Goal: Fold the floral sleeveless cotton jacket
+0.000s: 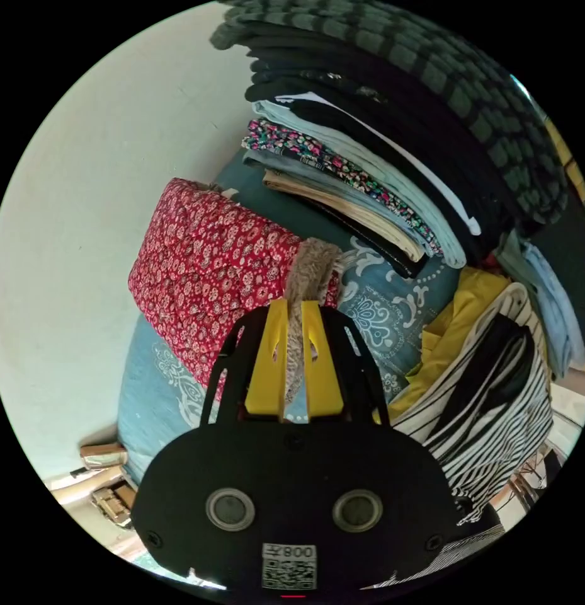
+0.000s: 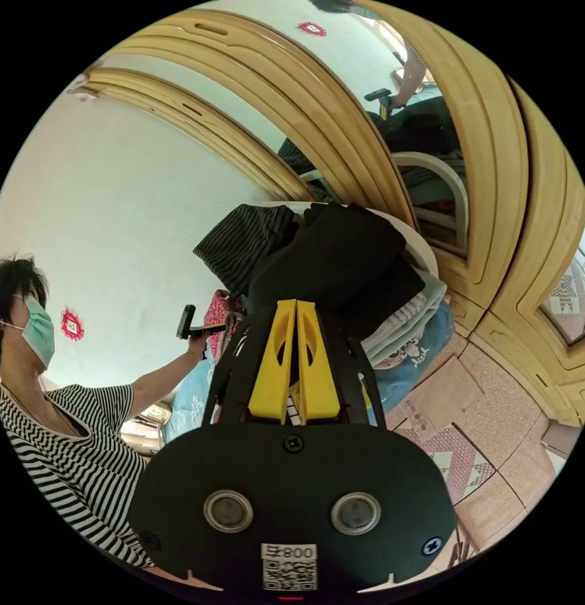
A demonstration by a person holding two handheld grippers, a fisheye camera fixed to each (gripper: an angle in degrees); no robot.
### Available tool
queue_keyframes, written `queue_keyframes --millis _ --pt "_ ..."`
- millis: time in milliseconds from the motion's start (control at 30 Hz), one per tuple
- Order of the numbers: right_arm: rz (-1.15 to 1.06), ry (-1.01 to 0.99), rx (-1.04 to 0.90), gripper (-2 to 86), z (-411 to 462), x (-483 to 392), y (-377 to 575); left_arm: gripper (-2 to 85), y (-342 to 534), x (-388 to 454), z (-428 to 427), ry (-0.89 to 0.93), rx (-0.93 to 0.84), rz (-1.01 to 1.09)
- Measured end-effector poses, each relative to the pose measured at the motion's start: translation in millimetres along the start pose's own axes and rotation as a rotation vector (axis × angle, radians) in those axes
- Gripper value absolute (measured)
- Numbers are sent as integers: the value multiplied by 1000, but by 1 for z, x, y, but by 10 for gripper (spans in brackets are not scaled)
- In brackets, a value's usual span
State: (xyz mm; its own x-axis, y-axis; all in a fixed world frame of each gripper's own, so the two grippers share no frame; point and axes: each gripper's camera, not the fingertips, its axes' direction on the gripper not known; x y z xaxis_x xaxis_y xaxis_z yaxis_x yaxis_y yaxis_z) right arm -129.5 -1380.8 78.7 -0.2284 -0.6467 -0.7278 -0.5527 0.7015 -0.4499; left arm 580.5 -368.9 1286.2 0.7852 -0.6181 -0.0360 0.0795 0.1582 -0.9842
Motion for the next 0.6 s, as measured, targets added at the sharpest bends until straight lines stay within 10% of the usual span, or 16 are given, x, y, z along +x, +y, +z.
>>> queue_keyframes --millis 600 --pt "-188 -269 -224 4 113 -236 135 25 502 -380 36 890 568 -802"
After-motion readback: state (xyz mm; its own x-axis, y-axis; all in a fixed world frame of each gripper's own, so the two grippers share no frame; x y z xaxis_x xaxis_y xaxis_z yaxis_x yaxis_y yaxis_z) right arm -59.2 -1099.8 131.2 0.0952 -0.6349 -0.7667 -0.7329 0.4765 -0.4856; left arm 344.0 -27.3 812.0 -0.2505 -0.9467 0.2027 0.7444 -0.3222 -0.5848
